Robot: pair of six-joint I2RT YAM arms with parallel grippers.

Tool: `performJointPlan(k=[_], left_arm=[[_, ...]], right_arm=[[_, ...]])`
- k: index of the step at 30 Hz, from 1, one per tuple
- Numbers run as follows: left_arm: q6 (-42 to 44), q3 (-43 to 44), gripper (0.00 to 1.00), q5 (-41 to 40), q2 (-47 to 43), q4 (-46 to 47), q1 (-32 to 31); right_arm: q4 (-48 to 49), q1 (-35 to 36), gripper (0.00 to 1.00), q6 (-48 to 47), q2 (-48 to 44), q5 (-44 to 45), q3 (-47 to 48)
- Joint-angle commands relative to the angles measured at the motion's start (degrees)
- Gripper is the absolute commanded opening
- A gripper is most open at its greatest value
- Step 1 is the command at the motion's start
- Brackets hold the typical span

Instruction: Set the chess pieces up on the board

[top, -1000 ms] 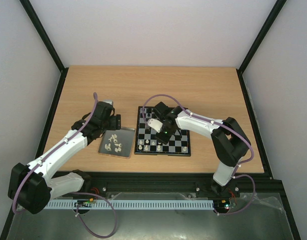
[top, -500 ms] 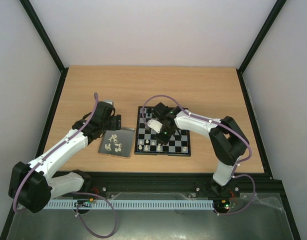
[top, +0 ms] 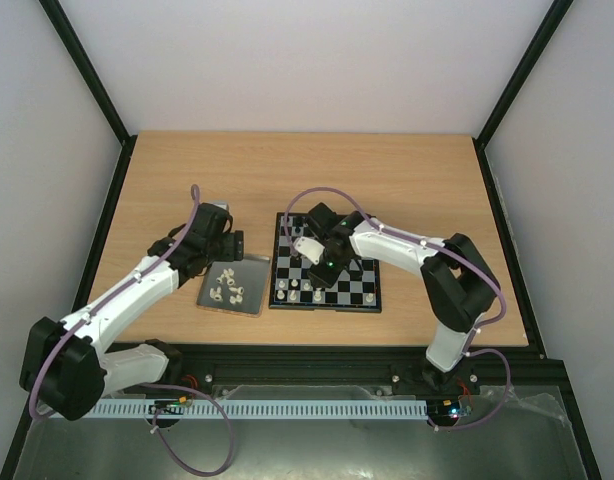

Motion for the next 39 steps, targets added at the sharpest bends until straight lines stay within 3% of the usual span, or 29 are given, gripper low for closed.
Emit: performJointPlan(k=[1, 8, 13, 17, 23, 39], left_arm=[[-2.1, 1.2, 0.85, 0.5, 1.7, -1.7, 0.4], [-3.0, 4.4, 0.55, 6.3, 8.6, -7.1, 0.3], [-4.3, 5.5, 0.39, 8.3, 14.7, -10.4, 0.4], [-4.3, 6.9, 0.27, 8.6, 19.1, -11.7, 0.4], [-4.5, 8.2, 0.24, 6.7, 22.6, -13.5, 0.4], [-3.9, 9.5, 0.10, 8.3, 26.9, -12.1, 0.3]], right_arm=[[-4.3, -0.9, 0.28, 0.7, -5.5, -1.8, 2.1], [-3.5, -9.0, 0.30, 1.6, -16.1, -7.5, -2.1], [5.0, -15.7, 0.43, 5.1, -28.3, -10.1, -12.9], [11.8, -18.3, 0.45, 7.3, -35.8, -10.1, -21.9], [14.6, -19.0, 0.50, 7.2, -40.8, -7.6, -25.1], [13.9, -19.0, 0.51, 5.8, -39.6, -9.1, -25.2]])
